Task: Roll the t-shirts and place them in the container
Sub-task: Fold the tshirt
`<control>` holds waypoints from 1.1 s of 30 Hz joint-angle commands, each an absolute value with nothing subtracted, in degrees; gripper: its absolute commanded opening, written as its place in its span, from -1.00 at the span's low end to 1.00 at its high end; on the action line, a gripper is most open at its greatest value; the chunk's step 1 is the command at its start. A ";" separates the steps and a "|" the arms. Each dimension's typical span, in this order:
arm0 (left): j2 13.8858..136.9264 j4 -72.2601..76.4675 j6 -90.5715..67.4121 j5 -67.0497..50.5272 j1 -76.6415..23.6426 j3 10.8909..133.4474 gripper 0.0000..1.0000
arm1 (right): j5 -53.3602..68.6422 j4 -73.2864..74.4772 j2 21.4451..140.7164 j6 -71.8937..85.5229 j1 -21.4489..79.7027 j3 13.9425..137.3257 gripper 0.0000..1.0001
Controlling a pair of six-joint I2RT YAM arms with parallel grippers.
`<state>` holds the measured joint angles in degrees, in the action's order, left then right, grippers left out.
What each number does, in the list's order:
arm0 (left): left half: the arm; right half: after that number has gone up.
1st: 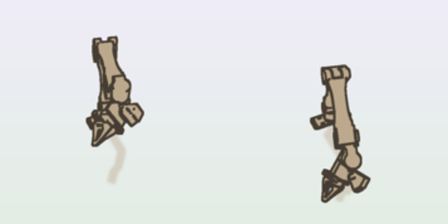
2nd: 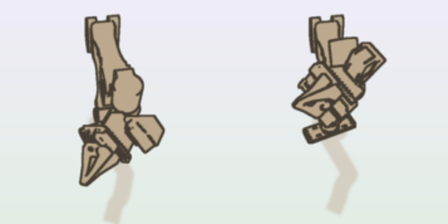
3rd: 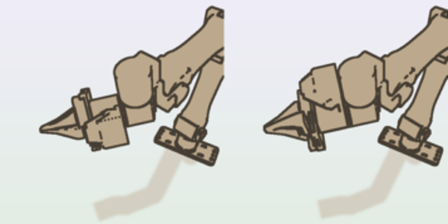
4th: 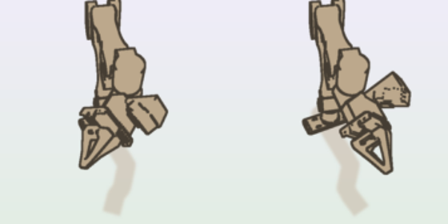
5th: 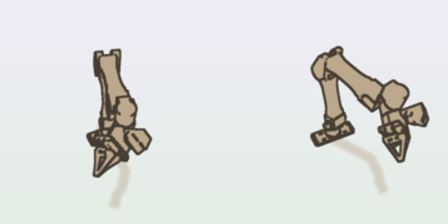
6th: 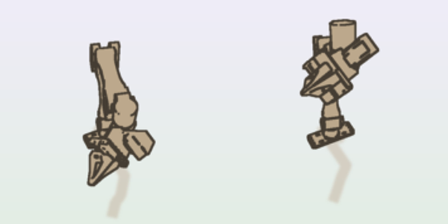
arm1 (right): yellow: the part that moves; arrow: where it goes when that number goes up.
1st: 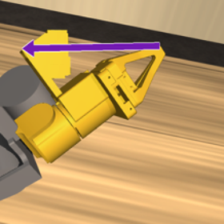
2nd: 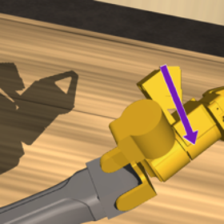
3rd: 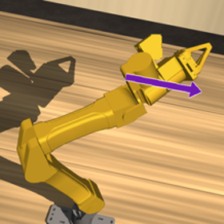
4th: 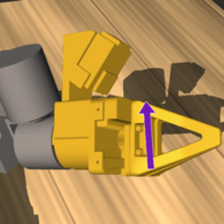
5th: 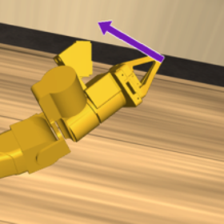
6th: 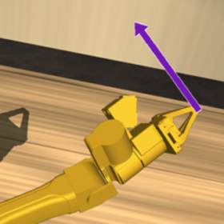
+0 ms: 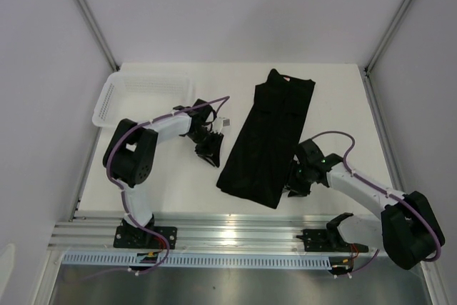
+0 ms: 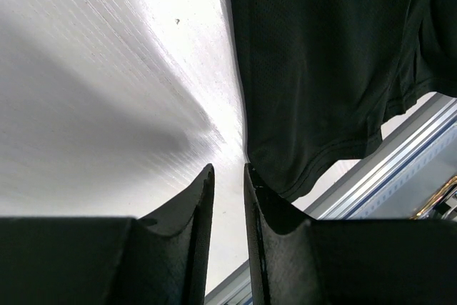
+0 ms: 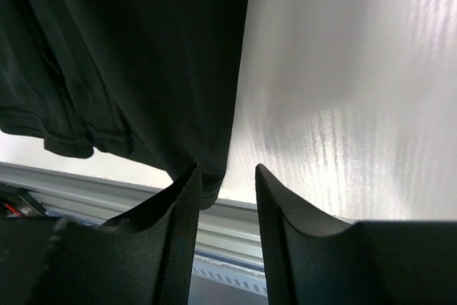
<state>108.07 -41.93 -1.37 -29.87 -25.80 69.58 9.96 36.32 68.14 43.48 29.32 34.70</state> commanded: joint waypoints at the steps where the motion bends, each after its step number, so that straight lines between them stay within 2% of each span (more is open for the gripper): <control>1: 105.47 -42.10 -0.18 -29.44 -25.58 70.93 -0.47 | 12.57 29.97 66.71 47.63 30.06 32.09 -0.22; 7: 104.77 -41.66 -0.18 -28.83 -25.58 70.49 -0.46 | 13.62 25.67 69.25 48.34 30.15 28.83 -0.24; 13: 103.62 -41.31 -0.18 -28.39 -25.58 69.52 -0.46 | 12.04 25.49 73.21 47.81 30.06 29.62 -0.39; 18: 103.54 -41.13 -0.18 -28.39 -25.58 69.70 -0.45 | 11.43 26.45 77.43 47.55 30.06 31.90 -0.45; 21: 103.27 -41.13 -0.18 -28.39 -25.58 69.70 -0.45 | 10.29 28.64 77.87 47.46 29.10 31.91 -0.69; 22: 103.27 -41.22 -0.18 -28.39 -25.58 69.61 -0.45 | 10.20 29.35 77.70 47.72 28.31 31.64 -0.91; 23: 103.27 -41.22 -0.18 -28.39 -25.49 69.61 -0.45 | 10.20 30.57 77.35 47.72 25.95 31.47 -1.00; 25: 103.18 -41.31 -0.18 -28.39 -25.49 69.61 -0.45 | 11.08 34.08 76.56 48.16 23.30 32.25 -1.00; 29: 103.27 -41.22 -0.18 -28.39 -25.40 69.87 -0.45 | 1.86 45.94 77.34 44.84 19.79 39.89 -1.00; 33: 103.10 -41.31 -0.18 -28.48 -25.23 70.49 -0.45 | 1.93 49.47 77.78 41.40 12.41 41.57 -1.00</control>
<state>105.95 -41.67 -1.02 -28.58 -25.71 69.47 6.57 41.25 77.32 44.88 16.40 39.55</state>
